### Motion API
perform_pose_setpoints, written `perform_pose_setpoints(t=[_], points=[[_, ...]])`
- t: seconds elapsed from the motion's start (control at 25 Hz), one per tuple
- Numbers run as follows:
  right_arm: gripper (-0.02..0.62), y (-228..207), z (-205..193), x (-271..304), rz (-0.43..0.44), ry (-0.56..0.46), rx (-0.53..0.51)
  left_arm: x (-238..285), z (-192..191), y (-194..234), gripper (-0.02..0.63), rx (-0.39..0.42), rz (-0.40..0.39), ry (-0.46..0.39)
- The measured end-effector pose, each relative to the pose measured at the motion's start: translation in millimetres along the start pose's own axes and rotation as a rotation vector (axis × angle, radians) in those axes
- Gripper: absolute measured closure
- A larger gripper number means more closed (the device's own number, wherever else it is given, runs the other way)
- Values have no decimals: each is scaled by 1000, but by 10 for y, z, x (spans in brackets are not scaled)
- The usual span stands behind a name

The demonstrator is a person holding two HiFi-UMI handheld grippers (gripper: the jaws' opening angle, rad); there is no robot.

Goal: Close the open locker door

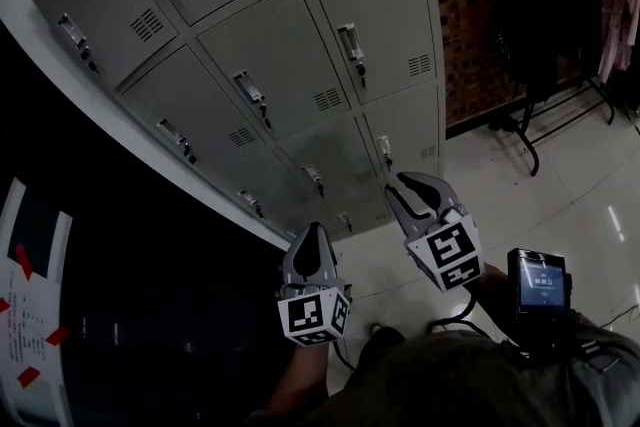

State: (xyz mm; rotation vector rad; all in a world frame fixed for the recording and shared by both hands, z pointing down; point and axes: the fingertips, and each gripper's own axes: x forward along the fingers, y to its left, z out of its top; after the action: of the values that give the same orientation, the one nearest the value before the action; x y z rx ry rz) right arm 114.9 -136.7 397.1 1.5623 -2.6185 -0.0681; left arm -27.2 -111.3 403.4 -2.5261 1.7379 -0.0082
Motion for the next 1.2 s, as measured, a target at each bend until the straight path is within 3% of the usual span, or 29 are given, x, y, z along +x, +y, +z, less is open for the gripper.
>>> perform_pose_setpoints(t=[0.36, 0.68, 1.2], points=[[541, 200, 80, -241, -34, 4, 5, -146, 196, -106, 604, 10, -56, -28], [588, 310, 85, -248, -60, 14, -4, -205, 152, -22, 604, -4, -72, -25], [589, 335, 128, -210, -85, 3, -32, -197, 144, 68, 604, -15, -81, -29]])
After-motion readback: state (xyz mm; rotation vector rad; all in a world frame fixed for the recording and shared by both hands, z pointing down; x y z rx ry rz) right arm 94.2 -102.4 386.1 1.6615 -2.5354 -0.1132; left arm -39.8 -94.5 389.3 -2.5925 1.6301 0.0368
